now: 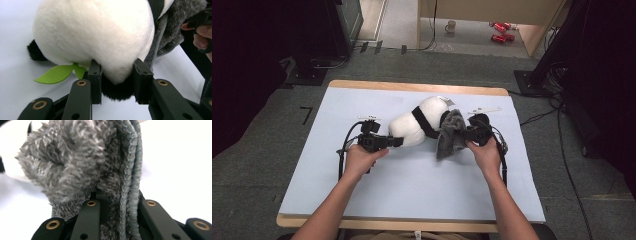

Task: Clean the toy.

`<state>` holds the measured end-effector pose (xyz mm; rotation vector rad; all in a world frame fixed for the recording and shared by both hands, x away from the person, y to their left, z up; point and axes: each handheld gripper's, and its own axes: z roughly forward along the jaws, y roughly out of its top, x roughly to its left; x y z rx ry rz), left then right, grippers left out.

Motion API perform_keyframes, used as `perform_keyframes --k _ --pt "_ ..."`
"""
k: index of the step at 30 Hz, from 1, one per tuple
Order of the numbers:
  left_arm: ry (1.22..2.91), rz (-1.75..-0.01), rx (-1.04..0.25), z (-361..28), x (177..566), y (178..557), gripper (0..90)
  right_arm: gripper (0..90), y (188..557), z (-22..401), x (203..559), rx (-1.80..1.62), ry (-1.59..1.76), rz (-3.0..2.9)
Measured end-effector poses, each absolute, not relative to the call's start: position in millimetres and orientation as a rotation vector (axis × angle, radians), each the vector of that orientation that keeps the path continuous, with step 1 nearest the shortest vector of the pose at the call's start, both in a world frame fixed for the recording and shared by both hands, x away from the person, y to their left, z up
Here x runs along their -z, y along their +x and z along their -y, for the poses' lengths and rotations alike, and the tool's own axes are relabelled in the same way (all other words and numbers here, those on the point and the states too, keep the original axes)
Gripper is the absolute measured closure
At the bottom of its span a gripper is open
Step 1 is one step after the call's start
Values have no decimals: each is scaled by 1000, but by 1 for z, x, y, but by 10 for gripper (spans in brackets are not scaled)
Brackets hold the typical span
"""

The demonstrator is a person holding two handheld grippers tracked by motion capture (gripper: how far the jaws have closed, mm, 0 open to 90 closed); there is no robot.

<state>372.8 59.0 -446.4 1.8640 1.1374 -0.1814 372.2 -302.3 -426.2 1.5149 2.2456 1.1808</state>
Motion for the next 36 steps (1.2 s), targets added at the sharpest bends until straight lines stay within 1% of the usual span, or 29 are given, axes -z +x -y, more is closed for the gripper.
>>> perform_keyframes --k 6,18,23,28,33,36 --pt "1873 -1133 170 -57 446 371 657 776 371 304 425 -1113 1490 -2231" --pt "1855 -1139 168 -58 447 379 656 776 369 330 428 -1069 1577 -2135" --pt "1852 -1147 156 -58 447 379 649 777 364 338 419 -1031 1592 -2090" --pt "1850 -1147 145 -57 447 375 647 776 353 347 402 -1107 1598 -2039" --pt "1859 -1128 120 -53 444 369 641 776 339 329 380 -1228 1492 -2092" --pt "1867 -1115 101 -50 443 366 639 777 336 312 374 -1272 1469 -2145"
